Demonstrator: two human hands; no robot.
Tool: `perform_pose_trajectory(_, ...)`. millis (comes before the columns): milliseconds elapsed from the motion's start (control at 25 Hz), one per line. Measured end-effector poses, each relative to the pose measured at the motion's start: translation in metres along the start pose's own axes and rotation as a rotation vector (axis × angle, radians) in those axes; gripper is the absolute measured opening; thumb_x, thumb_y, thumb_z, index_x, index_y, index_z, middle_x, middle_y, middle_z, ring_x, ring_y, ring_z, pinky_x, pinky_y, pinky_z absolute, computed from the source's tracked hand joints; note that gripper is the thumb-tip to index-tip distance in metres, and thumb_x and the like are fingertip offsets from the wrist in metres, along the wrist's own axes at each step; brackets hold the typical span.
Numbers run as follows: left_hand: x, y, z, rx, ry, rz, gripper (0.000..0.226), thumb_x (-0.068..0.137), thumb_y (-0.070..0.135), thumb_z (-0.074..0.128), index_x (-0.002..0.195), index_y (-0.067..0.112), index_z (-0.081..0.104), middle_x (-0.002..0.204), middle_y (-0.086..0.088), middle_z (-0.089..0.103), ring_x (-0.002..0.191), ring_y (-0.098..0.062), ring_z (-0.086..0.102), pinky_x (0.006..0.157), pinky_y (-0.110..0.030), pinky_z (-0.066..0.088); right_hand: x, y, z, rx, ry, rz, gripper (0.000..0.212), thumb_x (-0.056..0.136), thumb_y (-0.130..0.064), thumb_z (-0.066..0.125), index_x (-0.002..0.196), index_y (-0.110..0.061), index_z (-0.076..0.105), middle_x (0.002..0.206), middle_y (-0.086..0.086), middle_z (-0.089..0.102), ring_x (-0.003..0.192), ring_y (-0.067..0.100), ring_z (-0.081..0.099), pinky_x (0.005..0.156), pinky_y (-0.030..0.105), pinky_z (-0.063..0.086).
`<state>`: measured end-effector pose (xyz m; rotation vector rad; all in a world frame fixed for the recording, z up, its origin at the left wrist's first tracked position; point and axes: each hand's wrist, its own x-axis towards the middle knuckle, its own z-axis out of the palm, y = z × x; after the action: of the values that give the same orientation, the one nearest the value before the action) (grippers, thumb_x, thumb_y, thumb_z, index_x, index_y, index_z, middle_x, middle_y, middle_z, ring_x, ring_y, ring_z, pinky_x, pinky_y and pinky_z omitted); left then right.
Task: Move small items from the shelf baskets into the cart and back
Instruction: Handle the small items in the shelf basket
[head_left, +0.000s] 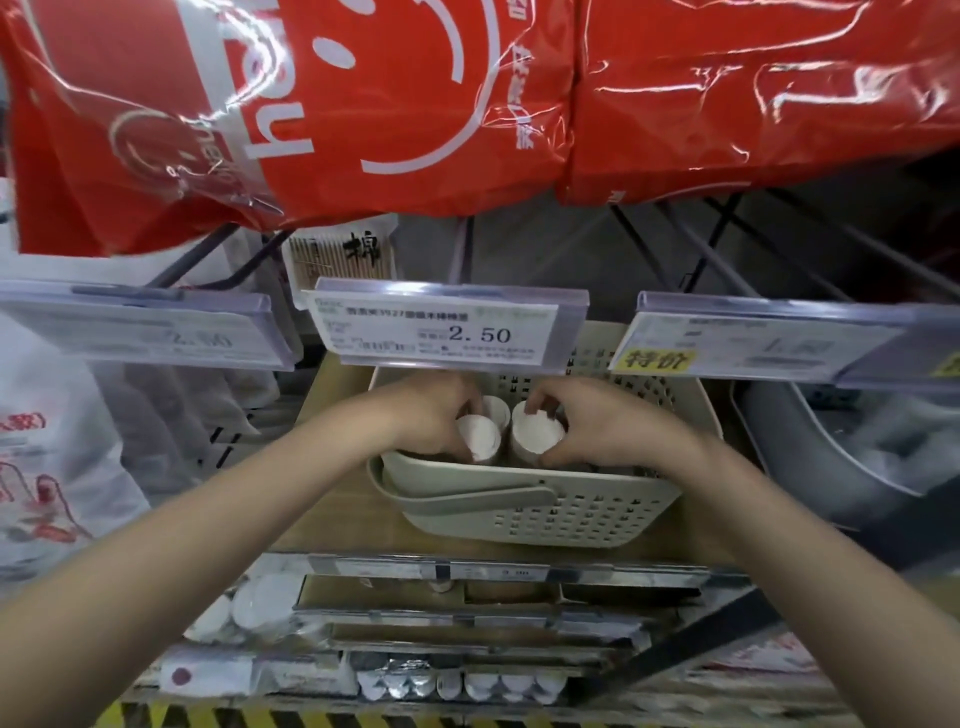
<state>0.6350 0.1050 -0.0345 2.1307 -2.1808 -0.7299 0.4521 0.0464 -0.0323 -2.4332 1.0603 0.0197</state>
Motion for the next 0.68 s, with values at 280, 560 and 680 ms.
perform_pose_trajectory(280,0.019,0.009,0.013,0.036,-0.069,-0.03,0.026,0.084,0.027,0.067,0.108,0.019,0.063,0.103,-0.001,0.066,0.092,-0.018,0.06,0.077,-0.03,0.05,0.017,-0.002,0.009,-0.179,-0.099,-0.052,0.021,0.081,-0.026,0.068,0.096,-0.013,0.06,0.096,0.006,0.065,0.086,0.021,0.059,0.071,0.034,0.048)
perform_pose_trajectory(560,0.025,0.021,0.016,0.045,-0.123,-0.091,0.028,0.09,0.02,0.059,0.117,0.015,0.058,0.115,-0.002,0.061,0.103,-0.018,0.056,0.078,-0.023,0.038,0.033,0.005,0.02,-0.361,-0.146,-0.067,0.015,0.086,-0.033,0.06,0.094,-0.021,0.055,0.099,0.002,0.062,0.086,0.021,0.056,0.067,0.028,0.04)
perform_pose_trajectory(680,0.026,0.026,0.017,0.126,-0.144,-0.116,0.032,0.091,0.021,0.056,0.121,0.013,0.057,0.122,-0.006,0.061,0.112,-0.023,0.056,0.089,-0.029,0.044,0.038,0.008,0.026,-0.461,-0.144,-0.089,0.019,0.088,-0.028,0.058,0.104,-0.019,0.057,0.106,0.003,0.061,0.096,0.023,0.059,0.067,0.029,0.038)
